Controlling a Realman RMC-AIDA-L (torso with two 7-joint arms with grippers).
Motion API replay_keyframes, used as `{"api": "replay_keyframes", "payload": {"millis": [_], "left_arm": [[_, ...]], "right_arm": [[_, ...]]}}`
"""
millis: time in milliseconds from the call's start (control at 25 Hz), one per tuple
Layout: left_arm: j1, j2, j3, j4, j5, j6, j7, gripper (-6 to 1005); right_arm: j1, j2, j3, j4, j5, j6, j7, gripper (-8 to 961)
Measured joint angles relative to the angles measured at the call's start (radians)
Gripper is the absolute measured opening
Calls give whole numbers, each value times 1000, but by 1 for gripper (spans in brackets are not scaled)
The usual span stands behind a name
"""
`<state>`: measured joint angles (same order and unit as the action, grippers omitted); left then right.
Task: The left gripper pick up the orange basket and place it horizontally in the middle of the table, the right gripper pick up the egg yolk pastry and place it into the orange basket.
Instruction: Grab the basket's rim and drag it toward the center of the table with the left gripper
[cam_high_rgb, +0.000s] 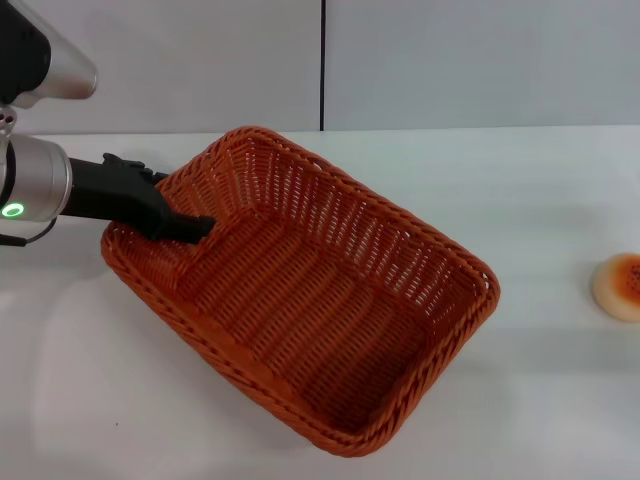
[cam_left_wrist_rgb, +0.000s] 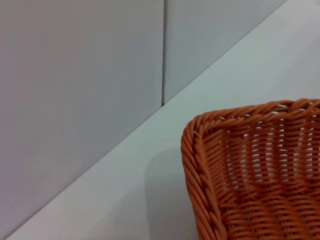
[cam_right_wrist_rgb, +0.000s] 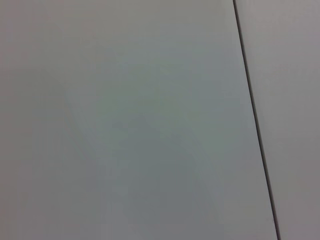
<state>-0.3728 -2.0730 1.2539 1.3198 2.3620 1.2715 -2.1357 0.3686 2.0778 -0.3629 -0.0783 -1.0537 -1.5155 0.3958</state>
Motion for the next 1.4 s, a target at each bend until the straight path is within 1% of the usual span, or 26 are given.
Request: {"api": "replay_keyframes", "payload": {"millis": [40,200,240,440,560,640,760,880,960,1000,1080,1160,1200,1240,1400], "left_arm": [[-11,1,0,0,0,-3,-17,830],[-12,1,-1,2,1,-3,-25,830],[-21,3,-3,8,9,1,-49,830],[-59,1,27,6,125,10,-115,763],[-71,0,76,5,178,0,-146,653],[-73,-1,92,8,190,-3,-153,580],[-77,-1,110,29,204,-1,-174,472],[-78,-1,110,59,207,16,-206,363],[-74,0,110,89,207,33,-243,300],[-66,1,109,118,207,51,-289,269],[-62,1,107,130,208,60,-317,264],[-49,4,102,158,207,77,-395,258],[-33,6,95,184,206,86,-475,255],[-33,6,95,184,206,86,-475,253],[29,4,90,250,200,81,-606,242]], "right_arm": [[0,0,0,0,0,0,0,562],[1,-1,16,2,0,5,0,562],[1,-1,16,2,0,5,0,562],[-3,-1,39,2,0,5,-1,561],[-6,-1,49,1,0,2,-1,561],[-8,-1,50,0,0,-1,-1,561],[-9,0,50,-1,0,-6,-2,561],[-10,1,50,1,0,-25,-5,561],[-12,1,50,2,0,-34,-6,561],[-12,2,50,2,0,-38,-6,561],[-12,1,50,2,0,-39,-6,561],[-13,1,50,1,0,-39,-6,561],[-11,0,49,-1,0,-39,-7,561],[-11,0,49,-1,0,-39,-7,561],[-3,-4,41,-22,-6,-38,-8,561]]}}
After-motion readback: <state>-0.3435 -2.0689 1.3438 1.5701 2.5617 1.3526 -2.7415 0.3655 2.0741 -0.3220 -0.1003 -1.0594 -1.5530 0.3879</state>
